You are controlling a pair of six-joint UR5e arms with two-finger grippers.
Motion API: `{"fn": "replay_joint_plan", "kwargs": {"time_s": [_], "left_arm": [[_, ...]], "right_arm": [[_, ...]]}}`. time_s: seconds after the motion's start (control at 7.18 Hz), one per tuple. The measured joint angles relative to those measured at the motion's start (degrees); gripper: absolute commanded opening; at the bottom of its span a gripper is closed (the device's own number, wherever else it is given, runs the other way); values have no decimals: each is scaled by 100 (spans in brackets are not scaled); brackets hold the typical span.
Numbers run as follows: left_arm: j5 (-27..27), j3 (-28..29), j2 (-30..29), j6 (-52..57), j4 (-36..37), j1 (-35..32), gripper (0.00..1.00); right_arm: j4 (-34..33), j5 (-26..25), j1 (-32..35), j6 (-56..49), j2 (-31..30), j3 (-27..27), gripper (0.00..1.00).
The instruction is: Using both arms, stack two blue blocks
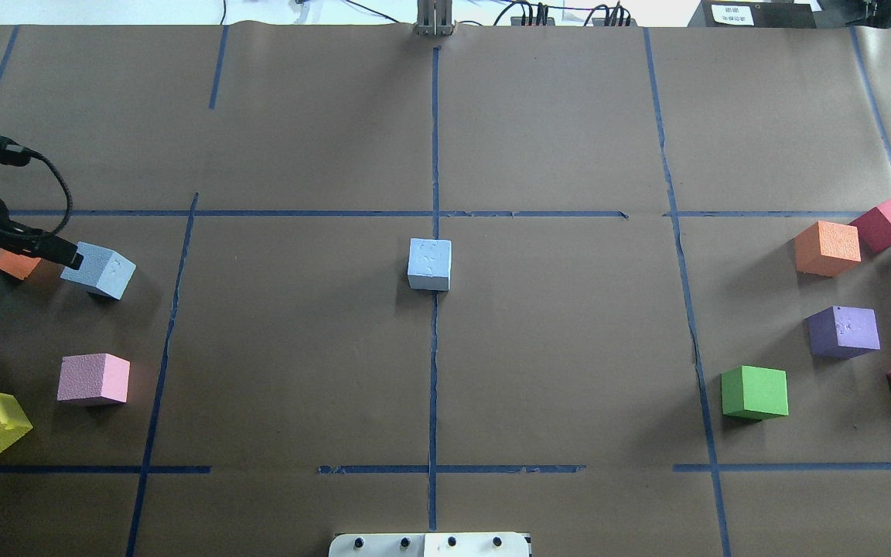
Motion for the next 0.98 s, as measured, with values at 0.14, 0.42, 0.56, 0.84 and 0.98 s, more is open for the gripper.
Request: {"fn": "replay_joint_plan", "kwargs": {"time_s": [0.14,0.42,0.56,0.84,0.98], "left_arm": [[130,149,-101,-78,-98,173,100],[201,284,-162,-98,-142,309,100],[206,355,-179,-102,-142,324,100],[207,654,-334,-133,-147,338,100],[204,827,-418,-146,-149,378,99]], "right_arm": [[0,6,-1,-2,2,-2,99],[0,6,-1,-11,2,-3,99],[0,8,-1,-16,3,-3,99],[0,4,-1,-20,2,-3,99],[0,2,-1,-22,1,-3,99]]}}
